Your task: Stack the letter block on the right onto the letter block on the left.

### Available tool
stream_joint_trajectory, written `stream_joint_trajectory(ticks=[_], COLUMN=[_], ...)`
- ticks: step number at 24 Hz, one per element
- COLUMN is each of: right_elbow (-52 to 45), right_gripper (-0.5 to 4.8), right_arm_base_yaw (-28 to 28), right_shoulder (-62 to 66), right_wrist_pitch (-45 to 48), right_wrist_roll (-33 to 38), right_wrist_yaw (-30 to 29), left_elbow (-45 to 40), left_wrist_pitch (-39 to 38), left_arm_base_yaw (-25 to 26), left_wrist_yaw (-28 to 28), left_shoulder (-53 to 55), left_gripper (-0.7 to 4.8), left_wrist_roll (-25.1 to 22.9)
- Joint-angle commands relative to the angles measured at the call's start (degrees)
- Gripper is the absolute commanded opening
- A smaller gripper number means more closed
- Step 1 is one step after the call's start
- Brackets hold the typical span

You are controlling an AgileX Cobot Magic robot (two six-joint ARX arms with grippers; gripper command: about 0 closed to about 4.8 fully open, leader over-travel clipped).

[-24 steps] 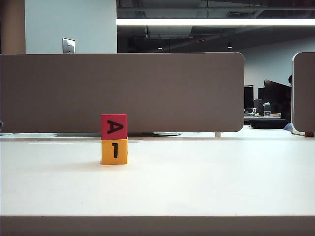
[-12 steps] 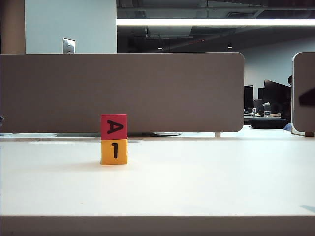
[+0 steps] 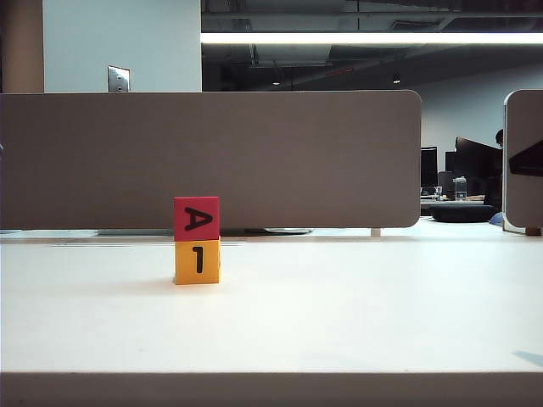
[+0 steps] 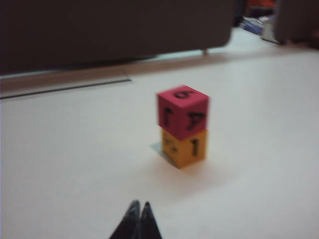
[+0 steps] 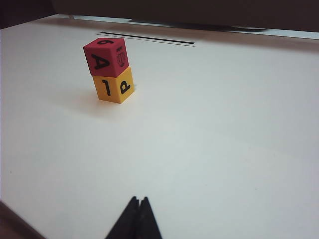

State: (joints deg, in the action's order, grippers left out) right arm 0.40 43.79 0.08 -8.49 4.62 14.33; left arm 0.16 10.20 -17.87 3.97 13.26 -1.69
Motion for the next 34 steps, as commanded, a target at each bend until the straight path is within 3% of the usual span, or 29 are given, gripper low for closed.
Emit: stream_joint_trajectory(ticks=[1, 17, 23, 34], right_elbow=[-0.31, -0.31, -0.31, -0.31], right_gripper=[-0.01, -0.01, -0.01, -0.01], right_arm_base_yaw=[0.02, -0.20, -9.46, -32.85], right_shoulder=[-0.15, -0.15, -0.15, -0.15], right_wrist_pitch=[1.05, 1.03, 1.03, 1.03], right_wrist_roll=[-0.17, -0.17, -0.17, -0.17], right_wrist_yaw=[0.04, 0.04, -1.20, -1.18], left_elbow=[0.20, 0.20, 0.20, 0.20], left_wrist_pitch=[0.52, -0.04, -2.89, -2.58], left_arm_base_yaw=[0.00, -0.02, 0.00, 0.15], left_wrist_yaw=[-4.50, -4.15, -4.17, -4.15], left_shoulder=[0.00, -0.04, -6.69, -13.09], left_gripper=[-0.05, -0.05, -0.05, -0.05], left_wrist_roll=[0.17, 0.17, 0.17, 0.17])
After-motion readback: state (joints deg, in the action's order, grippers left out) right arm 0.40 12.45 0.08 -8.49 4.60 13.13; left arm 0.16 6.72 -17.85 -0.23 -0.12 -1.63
